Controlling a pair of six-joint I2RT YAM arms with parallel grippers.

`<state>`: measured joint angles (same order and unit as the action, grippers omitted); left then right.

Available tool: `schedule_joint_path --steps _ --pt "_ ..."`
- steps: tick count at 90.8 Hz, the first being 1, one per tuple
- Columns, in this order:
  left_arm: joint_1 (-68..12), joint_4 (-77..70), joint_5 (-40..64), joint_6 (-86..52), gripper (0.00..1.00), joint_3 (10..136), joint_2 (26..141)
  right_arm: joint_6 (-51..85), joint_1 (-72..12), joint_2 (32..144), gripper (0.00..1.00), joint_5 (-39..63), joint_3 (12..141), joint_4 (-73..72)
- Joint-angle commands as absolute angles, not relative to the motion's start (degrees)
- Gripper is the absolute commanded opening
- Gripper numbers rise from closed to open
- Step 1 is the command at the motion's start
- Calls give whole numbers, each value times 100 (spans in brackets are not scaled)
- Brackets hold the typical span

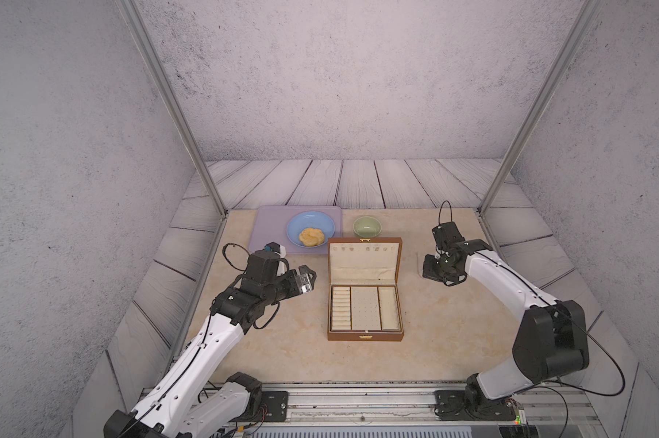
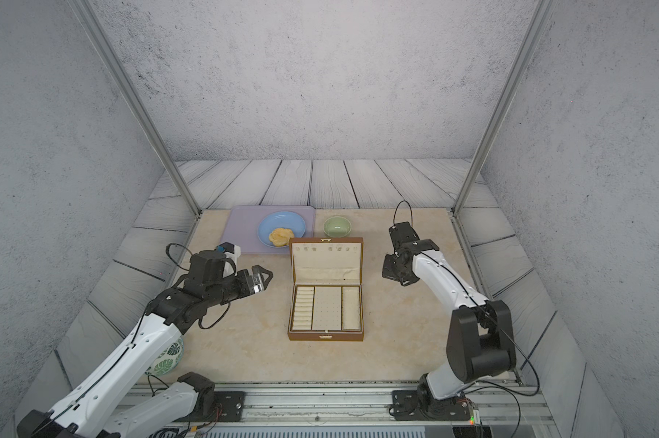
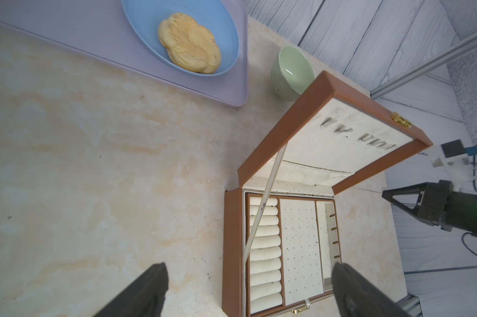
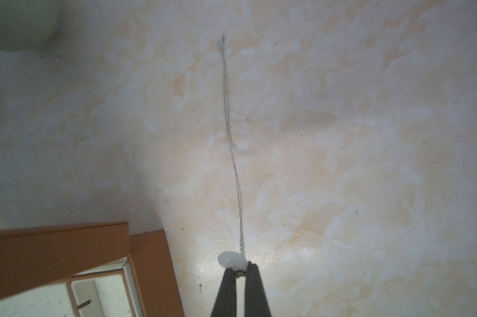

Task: Put jewelry chain into jewelry box
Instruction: Pick up the necklace from the center of the board.

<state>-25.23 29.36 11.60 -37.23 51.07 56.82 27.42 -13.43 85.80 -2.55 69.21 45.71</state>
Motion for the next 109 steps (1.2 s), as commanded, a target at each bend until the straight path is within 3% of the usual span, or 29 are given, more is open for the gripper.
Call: schedule_joint_path --steps 1,25,41,70,91,109 --pt "-2868 2533 1299 -3346 97 5408 5916 2519 -1345 8098 0 -495 7264 5050" --pt "-4009 1988 998 -2445 85 6316 7096 2219 -1352 7482 0 -477 8297 5740" --pt "-4463 1482 1324 -1876 78 6851 7908 2048 -1354 7301 0 -227 9015 6016" --pt "-4955 -391 2268 -1080 77 7114 8843 1998 -1348 7469 0 708 10375 6521" --pt "-4950 -1002 3309 -995 86 7591 9586 2136 -1345 7564 0 1195 10729 6540" --pt "-4955 -1311 3527 -900 90 8091 10113 2282 -1346 7569 0 1553 10758 6513"
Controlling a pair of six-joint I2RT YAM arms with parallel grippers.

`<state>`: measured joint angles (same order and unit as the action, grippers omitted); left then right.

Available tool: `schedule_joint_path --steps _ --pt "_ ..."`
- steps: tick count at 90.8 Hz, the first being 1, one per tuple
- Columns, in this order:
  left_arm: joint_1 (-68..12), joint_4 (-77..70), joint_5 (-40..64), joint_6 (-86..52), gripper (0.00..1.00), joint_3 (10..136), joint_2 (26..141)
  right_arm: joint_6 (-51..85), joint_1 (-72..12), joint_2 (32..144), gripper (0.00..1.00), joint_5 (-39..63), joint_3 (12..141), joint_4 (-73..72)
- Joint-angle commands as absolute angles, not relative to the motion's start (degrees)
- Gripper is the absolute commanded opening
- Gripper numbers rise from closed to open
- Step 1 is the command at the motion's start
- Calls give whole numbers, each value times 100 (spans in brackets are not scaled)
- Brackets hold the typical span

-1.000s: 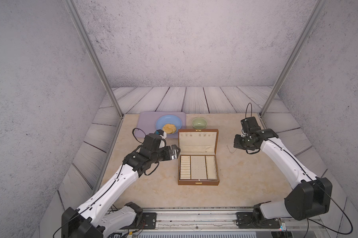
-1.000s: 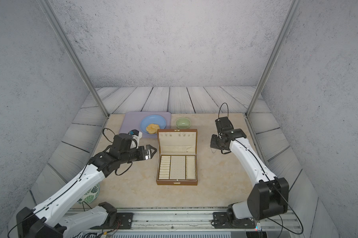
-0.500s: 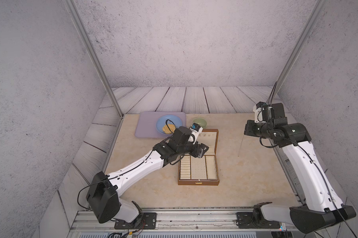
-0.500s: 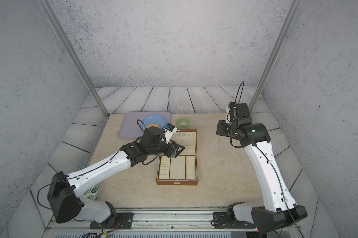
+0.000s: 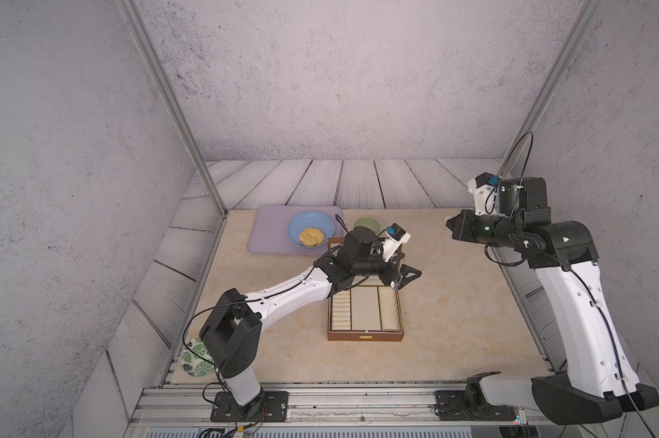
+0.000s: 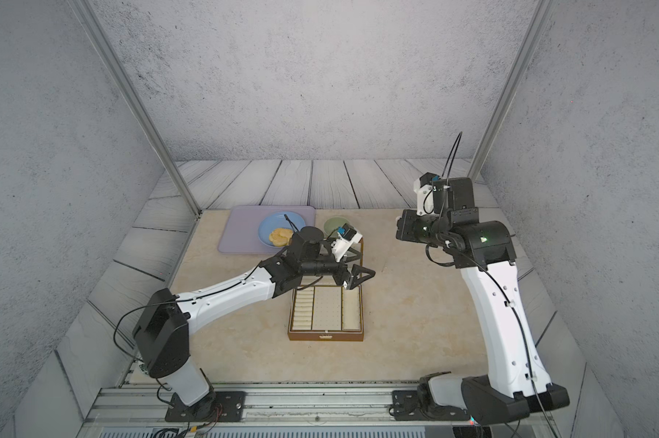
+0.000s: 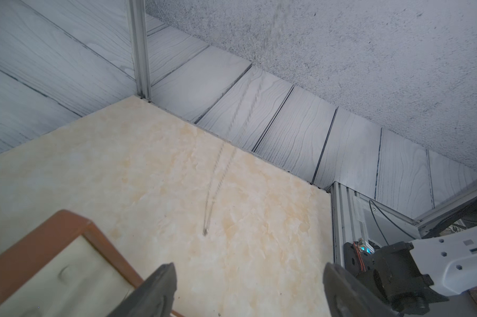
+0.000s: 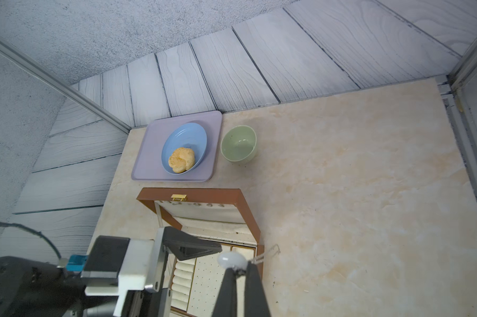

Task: Put jewelry chain into jewelry box
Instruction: Pick up the necklace from the center of the board.

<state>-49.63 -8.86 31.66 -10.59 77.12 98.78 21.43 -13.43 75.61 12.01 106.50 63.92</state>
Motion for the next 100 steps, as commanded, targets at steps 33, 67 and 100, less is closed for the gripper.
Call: schedule_joint_path --steps 33,67,100 --pt "-5157 -1540 4034 -944 95 9052 10872 2443 -1345 7410 0 1800 10671 6503" --pt "-5249 -1776 4131 -1263 87 9273 11096 2429 -1352 7448 0 1743 10652 6469" --pt "-5298 -1654 4020 -1314 70 9224 11093 2435 -1341 7470 0 1661 10652 6403"
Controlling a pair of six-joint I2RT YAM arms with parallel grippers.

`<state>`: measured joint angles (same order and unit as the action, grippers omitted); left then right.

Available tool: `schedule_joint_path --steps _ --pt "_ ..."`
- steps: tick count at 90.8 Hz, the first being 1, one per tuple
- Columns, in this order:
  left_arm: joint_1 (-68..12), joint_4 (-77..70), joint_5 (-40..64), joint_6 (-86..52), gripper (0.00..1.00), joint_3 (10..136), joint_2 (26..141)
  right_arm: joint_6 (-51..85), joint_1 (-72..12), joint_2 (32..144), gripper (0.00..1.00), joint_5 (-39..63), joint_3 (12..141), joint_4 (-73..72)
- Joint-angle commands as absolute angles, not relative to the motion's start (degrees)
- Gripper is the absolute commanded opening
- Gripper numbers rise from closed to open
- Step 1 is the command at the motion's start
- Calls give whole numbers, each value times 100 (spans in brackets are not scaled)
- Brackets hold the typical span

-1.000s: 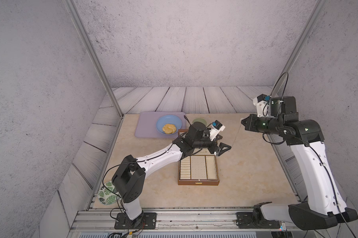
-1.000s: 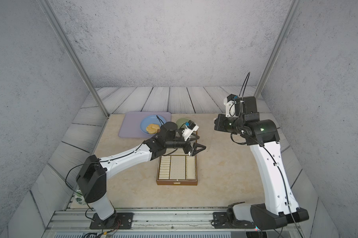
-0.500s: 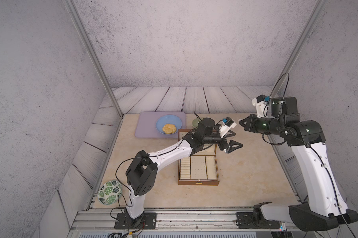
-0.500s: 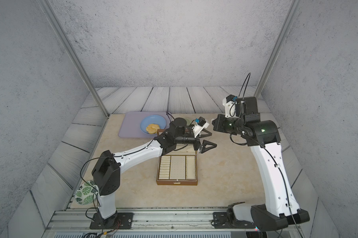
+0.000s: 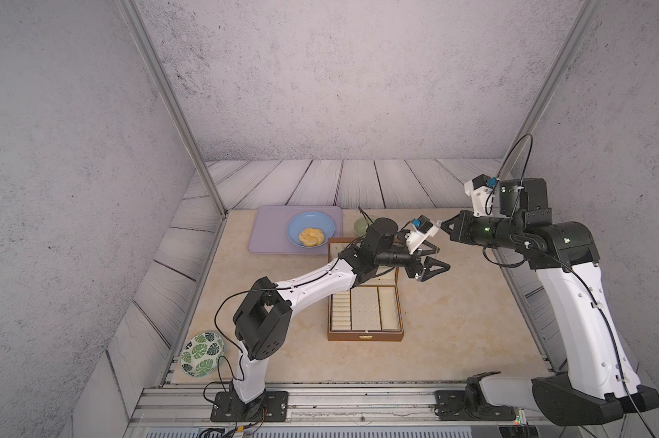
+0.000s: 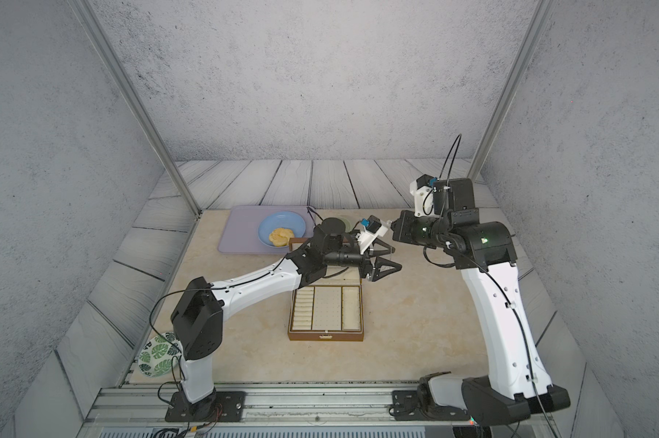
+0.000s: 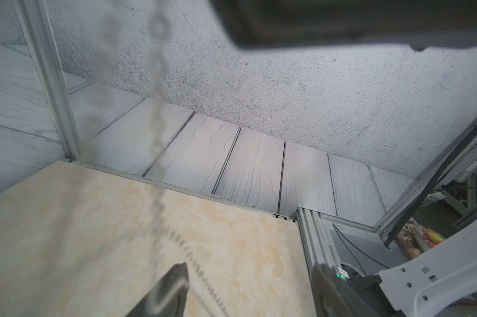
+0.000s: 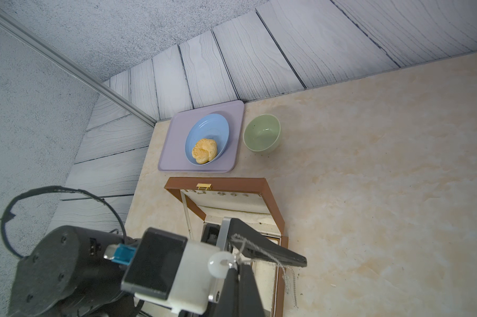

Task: Put jewelry chain into jewelry box
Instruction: Pick up the necklace from the center of the board.

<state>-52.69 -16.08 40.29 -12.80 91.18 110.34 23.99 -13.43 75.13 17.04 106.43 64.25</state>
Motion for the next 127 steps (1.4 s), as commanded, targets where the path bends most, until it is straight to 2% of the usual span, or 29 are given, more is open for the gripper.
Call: schedule_joint_path --steps 1,4,9,18,28,37,44,49,66,70,88,104,127 --pt "-5295 -1662 4014 -1325 70 9213 11088 2435 -1343 7470 0 1661 10652 6401" --pt "-5293 -1671 3991 -1341 68 9191 11085 2435 -1345 7477 0 1661 10657 6399" --pt "-5294 -1678 3998 -1351 58 9162 11083 2436 -1344 7479 0 1645 10657 6389" --pt "-5296 -1614 3885 -1384 26 9162 11093 2433 -1341 7485 0 1616 10613 6364" --pt "-5300 -1549 3881 -1361 13 9146 11068 2426 -1337 7463 0 1555 10505 6323" --pt "-5294 -1529 3842 -1343 12 9057 11027 2403 -1337 7453 0 1470 10526 6317" --pt "-5293 -1525 3826 -1311 16 8974 10981 2383 -1344 7453 0 1383 10565 6320" --pt "-5296 -1499 3823 -1303 12 8937 10962 2378 -1340 7449 0 1335 10581 6328" --pt "-5295 -1435 3797 -1265 14 8822 10910 2371 -1344 7444 0 1240 10624 6329" --pt "-5299 -1433 3797 -1257 10 8796 10891 2377 -1344 7444 0 1239 10634 6328" --pt "-5295 -1400 3703 -1214 8 8707 10818 2382 -1338 7444 0 1214 10643 6328" --pt "-5296 -1400 3635 -1182 0 8701 10752 2393 -1344 7444 0 1234 10622 6328" --pt "-5297 -1018 3450 -1082 0 8835 10634 2378 -1341 7340 0 1188 10323 6250"
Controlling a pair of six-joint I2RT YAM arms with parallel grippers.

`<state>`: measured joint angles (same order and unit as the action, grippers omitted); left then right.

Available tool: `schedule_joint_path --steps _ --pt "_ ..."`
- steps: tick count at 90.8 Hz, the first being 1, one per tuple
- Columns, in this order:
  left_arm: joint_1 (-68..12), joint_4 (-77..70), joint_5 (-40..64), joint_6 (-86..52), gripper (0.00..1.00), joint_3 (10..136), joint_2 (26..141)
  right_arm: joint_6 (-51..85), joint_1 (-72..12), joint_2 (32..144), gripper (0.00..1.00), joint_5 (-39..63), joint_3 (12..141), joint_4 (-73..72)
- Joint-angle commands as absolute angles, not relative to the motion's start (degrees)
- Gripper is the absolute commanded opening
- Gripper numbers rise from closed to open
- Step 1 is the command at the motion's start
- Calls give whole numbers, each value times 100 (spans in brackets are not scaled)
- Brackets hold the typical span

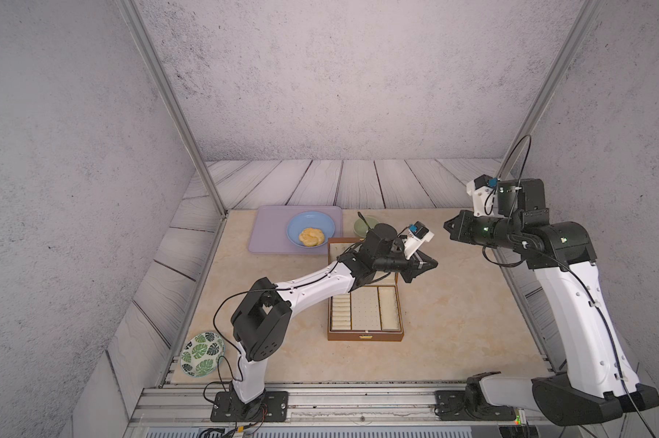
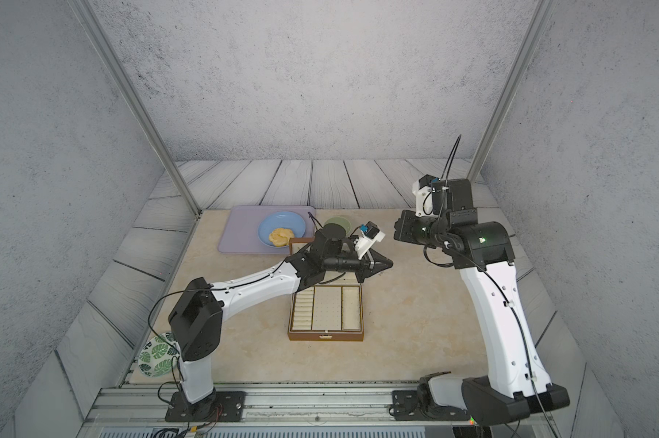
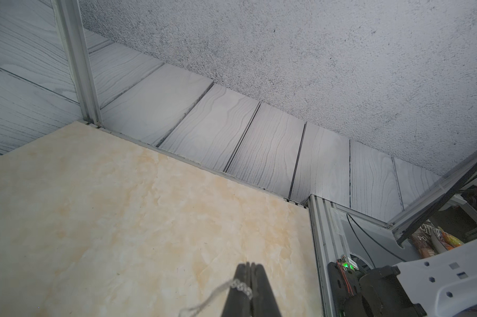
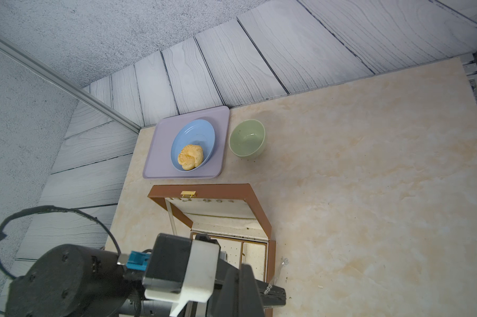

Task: Put jewelry chain into jewelry box
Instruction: Pick up the necklace from the center of the board, then open the fastener on the jewelry box.

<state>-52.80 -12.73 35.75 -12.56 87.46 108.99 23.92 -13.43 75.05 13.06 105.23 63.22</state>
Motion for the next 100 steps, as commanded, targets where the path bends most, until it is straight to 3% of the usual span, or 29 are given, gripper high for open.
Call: schedule_joint_path --steps 1,5,12,19,50,79,100 --pt "-5294 -940 3434 -1055 0 8860 10630 2375 -1339 7335 0 1178 10290 6236" --pt "-5293 -649 3392 -927 0 8977 10597 2382 -1343 7275 0 1163 10165 6172" --pt "-5285 -30 3355 -678 0 9126 10501 2399 -1339 7147 17 1105 9885 6013" --pt "-5286 473 3308 -414 0 9188 10378 2402 -1344 6996 25 1058 9575 5823" --pt "-5246 3450 2817 499 0 9568 9879 2423 -1345 6315 30 1445 7934 4734" --pt "-5148 3899 1748 107 0 8177 8487 3029 -1480 6223 32 1913 6759 3657" --pt "-4976 4212 690 -214 0 7233 7339 4408 -2671 6541 38 1188 6213 2612"
